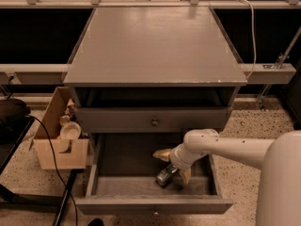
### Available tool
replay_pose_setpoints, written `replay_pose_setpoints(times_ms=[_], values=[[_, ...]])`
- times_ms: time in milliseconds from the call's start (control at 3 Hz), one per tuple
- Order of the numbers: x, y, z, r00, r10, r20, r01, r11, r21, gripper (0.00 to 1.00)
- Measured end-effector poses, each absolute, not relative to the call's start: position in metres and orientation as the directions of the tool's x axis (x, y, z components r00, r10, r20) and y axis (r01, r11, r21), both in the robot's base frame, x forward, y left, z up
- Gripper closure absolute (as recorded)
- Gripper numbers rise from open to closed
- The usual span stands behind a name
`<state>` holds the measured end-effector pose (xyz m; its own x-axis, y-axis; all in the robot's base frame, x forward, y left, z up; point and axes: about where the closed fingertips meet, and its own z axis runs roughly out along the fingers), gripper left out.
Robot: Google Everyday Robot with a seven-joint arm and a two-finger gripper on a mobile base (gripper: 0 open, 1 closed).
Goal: Pick redbull can from middle drawer and place on counter
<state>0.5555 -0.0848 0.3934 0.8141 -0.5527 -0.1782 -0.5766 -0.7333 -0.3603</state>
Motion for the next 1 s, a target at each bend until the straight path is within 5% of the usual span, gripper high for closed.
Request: replay_pose_setpoints(times_ms=[1000], values=[[0.566,-0.091,0.375,0.771,-0.623,-0.132,-0.632,-0.723,-0.279,0.00]])
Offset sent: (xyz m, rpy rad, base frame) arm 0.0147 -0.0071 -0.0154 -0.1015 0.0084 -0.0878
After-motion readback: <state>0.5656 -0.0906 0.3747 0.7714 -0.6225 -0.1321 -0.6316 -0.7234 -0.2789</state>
